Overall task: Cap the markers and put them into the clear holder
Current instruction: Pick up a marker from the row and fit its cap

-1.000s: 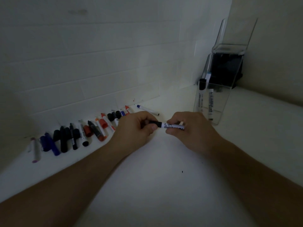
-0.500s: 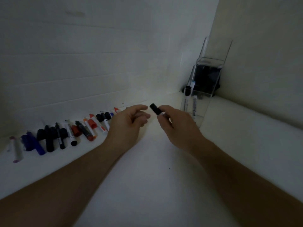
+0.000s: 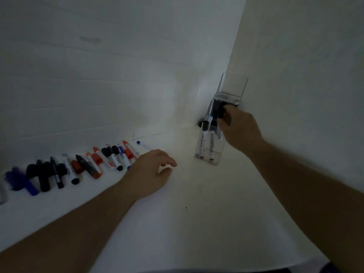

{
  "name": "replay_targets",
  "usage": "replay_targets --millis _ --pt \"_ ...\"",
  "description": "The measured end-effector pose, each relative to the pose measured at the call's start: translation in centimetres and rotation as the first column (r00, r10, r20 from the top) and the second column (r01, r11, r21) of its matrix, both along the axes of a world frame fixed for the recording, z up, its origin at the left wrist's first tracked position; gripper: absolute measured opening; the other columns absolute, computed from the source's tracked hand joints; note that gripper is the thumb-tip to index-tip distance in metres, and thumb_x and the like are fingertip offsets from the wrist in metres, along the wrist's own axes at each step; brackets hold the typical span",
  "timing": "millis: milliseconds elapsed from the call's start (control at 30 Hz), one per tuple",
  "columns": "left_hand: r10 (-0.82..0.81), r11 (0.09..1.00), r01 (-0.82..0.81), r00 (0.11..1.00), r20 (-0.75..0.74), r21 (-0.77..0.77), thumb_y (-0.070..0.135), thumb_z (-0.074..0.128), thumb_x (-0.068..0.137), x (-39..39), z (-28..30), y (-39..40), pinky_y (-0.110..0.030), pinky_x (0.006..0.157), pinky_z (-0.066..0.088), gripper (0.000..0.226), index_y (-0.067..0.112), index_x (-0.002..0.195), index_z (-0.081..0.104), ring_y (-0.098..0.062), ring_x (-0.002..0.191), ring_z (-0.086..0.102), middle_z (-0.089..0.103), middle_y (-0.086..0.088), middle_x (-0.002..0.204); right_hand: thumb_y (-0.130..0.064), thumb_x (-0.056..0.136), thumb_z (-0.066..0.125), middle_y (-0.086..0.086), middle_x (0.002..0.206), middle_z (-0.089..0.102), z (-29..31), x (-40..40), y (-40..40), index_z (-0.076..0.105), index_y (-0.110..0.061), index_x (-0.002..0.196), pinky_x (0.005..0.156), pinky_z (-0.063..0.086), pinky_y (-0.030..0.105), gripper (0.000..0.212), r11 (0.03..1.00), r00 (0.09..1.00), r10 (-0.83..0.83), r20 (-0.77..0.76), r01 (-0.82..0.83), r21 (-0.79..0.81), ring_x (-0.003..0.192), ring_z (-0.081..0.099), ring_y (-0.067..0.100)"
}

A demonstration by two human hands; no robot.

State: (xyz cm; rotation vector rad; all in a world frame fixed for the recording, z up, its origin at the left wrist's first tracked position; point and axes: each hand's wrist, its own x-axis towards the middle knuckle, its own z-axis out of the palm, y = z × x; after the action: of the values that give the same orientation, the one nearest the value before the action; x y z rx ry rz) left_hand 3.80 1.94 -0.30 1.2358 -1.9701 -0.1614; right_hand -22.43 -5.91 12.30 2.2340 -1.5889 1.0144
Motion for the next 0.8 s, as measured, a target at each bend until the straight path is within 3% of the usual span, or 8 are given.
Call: replay_targets --millis 100,200,300,400,467,567,667,800 --pt "0.007 1.0 -0.007 1.0 -0.002 0.016 0.019 0.065 0.091 0.2 -0.1 0.0 -0.01 0.083 0.042 0.021 0.034 0.103 0.072 0.005 0.095 0.056 0.06 0.018 0.103 -0.029 0.102 0.048 0.011 0.092 0.07 -1.1 0.1 -0.4 0.038 -0.028 0.142 0.064 0.051 0.035 0.041 0.999 0.997 -0.017 -0.078 0.021 0.047 0.073 0.065 0.031" --pt "0.012 0.999 -0.011 1.0 -0.011 0.032 0.019 0.065 0.091 0.2 -0.1 0.0 -0.006 0.083 0.038 0.022 0.035 0.103 0.071 0.005 0.097 0.056 0.059 0.018 0.104 -0.029 0.105 0.04 0.009 0.082 0.064 -1.5 0.0 -0.8 0.039 -0.028 0.138 0.056 0.044 0.032 0.033 0.994 0.986 -0.04 -0.163 0.056 0.095 0.059 0.055 0.021" --pt "0.011 0.999 -0.011 1.0 -0.01 0.035 0.018 0.065 0.09 0.3 -0.2 0.1 -0.003 0.082 0.036 0.021 0.034 0.102 0.072 0.005 0.097 0.056 0.06 0.017 0.104 -0.03 0.108 0.031 0.012 0.098 0.069 -2.0 -0.2 -1.2 0.051 -0.028 0.138 0.062 0.051 0.035 0.036 0.983 0.98 -0.013 -0.2 0.049 0.178 0.069 0.059 0.023" --pt "0.007 1.0 -0.006 1.0 -0.017 0.028 0.017 0.067 0.089 0.2 -0.2 0.1 -0.004 0.083 0.038 0.02 0.033 0.099 0.074 0.002 0.095 0.058 0.061 0.015 0.102 -0.026 0.108 0.029 0.015 0.119 0.067 -2.6 -0.1 -1.4 0.044 -0.031 0.148 0.075 0.056 0.041 0.044 0.972 0.979 0.006 -0.204 0.042 0.232 0.081 0.059 0.026" --pt "0.004 1.0 -0.004 1.0 -0.006 0.021 0.017 0.067 0.089 0.4 -0.1 0.2 -0.005 0.084 0.038 0.019 0.032 0.098 0.075 0.001 0.094 0.059 0.063 0.014 0.1 -0.02 0.105 0.035 0.014 0.124 0.064 -3.0 0.1 -1.5 0.04 -0.03 0.151 0.077 0.054 0.039 0.047 0.979 0.984 -0.003 -0.176 0.039 0.2 0.088 0.059 0.027" --pt "-0.015 1.0 0.014 0.999 0.037 0.019 0.018 0.066 0.088 0.8 -0.1 0.4 -0.007 0.089 0.039 0.018 0.03 0.097 0.076 0.002 0.092 0.06 0.067 0.017 0.096 -0.016 0.098 0.047 0.007 0.125 0.053 -3.6 1.1 -0.6 0.047 -0.026 0.143 0.073 0.051 0.035 0.046 0.998 0.997 -0.055 -0.054 0.054 -0.021 0.091 0.059 0.024" --pt "0.056 0.998 -0.059 0.992 0.116 0.024 0.022 0.064 0.086 1.6 0.6 0.6 -0.018 0.085 0.048 0.022 0.033 0.098 0.077 -0.001 0.088 0.062 0.073 0.016 0.095 -0.013 0.095 0.051 0.003 0.116 0.058 -4.9 4.0 0.9 0.058 -0.023 0.129 0.071 0.049 0.03 0.036 0.977 0.985 0.163 -0.054 -0.169 -0.132 0.086 0.057 0.016" --pt "0.342 0.94 -0.341 0.931 0.124 -0.027 0.028 0.057 0.079 3.2 2.3 0.6 -0.031 0.084 0.051 0.026 0.035 0.094 0.077 -0.012 0.086 0.061 0.074 0.014 0.087 -0.014 0.094 0.056 -0.002 0.106 0.062 -7.8 9.4 0.0 0.064 -0.024 0.123 0.083 0.046 0.026 0.031 0.937 0.939 0.343 0.001 -0.343 0.07 0.08 0.05 0.009"
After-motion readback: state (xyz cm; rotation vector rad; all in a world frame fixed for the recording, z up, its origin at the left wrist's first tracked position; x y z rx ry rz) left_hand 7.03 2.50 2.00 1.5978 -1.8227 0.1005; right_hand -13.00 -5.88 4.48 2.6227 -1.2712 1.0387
